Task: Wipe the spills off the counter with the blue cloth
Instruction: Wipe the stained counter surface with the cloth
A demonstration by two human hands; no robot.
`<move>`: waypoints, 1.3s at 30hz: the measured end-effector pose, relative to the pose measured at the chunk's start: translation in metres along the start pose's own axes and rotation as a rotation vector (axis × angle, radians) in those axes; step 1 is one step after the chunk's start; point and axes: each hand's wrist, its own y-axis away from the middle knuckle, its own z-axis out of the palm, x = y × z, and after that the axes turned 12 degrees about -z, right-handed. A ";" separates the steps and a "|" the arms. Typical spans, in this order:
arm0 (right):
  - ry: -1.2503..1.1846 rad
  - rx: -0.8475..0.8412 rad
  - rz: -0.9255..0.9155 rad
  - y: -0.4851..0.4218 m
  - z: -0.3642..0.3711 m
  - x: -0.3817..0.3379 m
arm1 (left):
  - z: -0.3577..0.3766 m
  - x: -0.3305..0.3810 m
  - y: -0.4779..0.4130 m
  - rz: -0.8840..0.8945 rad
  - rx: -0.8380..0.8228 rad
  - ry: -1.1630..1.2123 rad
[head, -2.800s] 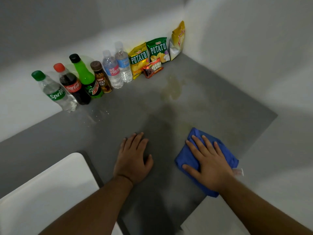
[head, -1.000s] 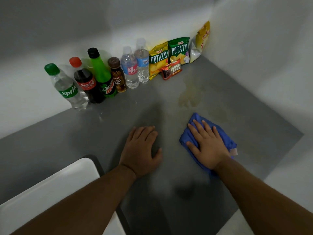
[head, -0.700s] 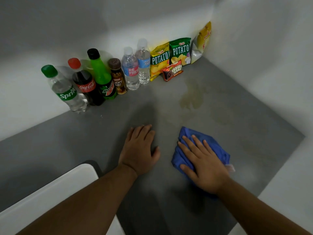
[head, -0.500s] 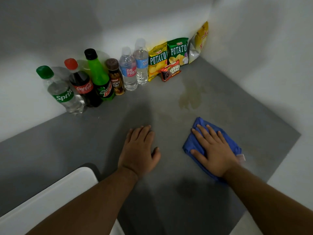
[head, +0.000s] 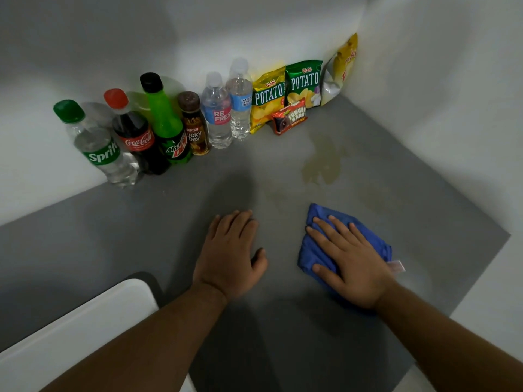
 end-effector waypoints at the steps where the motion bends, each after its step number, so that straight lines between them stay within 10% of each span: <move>1: -0.007 0.012 0.050 -0.007 -0.003 0.006 | 0.000 0.000 0.000 -0.003 0.004 0.003; 7: -0.032 0.057 0.452 -0.085 -0.004 -0.015 | -0.001 0.001 0.001 -0.010 -0.003 -0.003; 16: -0.013 0.037 0.014 -0.026 -0.002 0.003 | -0.006 0.002 0.001 -0.023 -0.011 0.016; 23: -0.037 0.077 0.461 -0.112 -0.006 -0.019 | -0.009 0.003 0.000 -0.023 -0.029 0.032; 32: -0.017 -0.017 -0.132 -0.057 -0.008 -0.007 | -0.013 -0.019 -0.015 -0.034 0.065 0.262; 39: -0.012 0.061 0.302 -0.121 -0.013 0.001 | -0.024 -0.067 -0.042 -0.181 0.056 0.097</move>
